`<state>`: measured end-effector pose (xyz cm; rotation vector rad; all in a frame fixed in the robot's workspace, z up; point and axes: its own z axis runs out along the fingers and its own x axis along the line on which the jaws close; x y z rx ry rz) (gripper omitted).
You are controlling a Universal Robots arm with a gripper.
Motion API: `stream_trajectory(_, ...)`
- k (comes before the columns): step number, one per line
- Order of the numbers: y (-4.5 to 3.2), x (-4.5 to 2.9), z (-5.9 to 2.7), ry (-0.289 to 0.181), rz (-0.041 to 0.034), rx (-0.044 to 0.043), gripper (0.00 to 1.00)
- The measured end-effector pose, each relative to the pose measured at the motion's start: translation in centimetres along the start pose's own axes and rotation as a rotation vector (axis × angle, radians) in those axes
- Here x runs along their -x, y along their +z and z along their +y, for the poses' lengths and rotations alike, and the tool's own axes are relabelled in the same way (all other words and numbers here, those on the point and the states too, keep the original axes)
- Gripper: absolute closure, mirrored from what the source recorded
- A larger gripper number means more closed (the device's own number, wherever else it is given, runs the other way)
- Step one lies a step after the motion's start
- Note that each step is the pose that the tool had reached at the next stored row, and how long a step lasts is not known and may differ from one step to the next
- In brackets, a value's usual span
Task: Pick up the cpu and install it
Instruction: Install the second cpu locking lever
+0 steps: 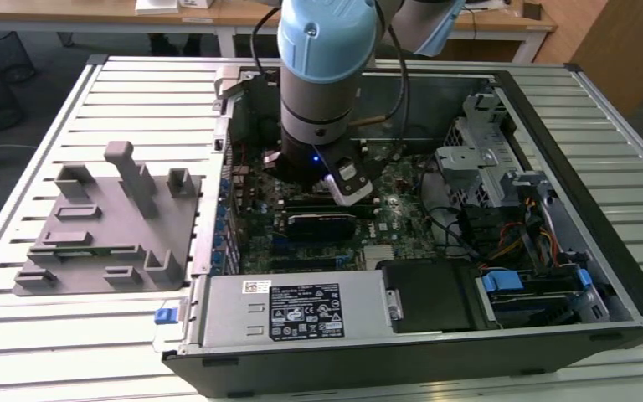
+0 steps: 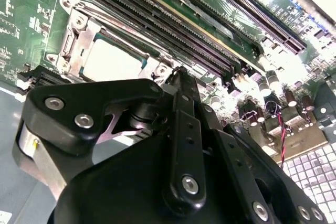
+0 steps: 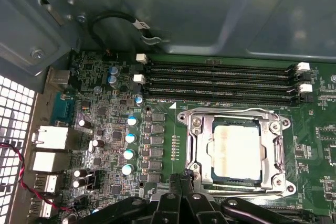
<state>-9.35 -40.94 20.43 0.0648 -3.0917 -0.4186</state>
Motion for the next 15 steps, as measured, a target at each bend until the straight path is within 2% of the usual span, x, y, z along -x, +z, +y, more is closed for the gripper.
stream_trajectory(5, -0.09, 0.00, 0.02, 0.000, 0.0003, -0.0005, 0.89)
stream_trajectory(15, -1.10, -0.01, 0.30, 0.000, 0.0001, 0.0000, 0.89)
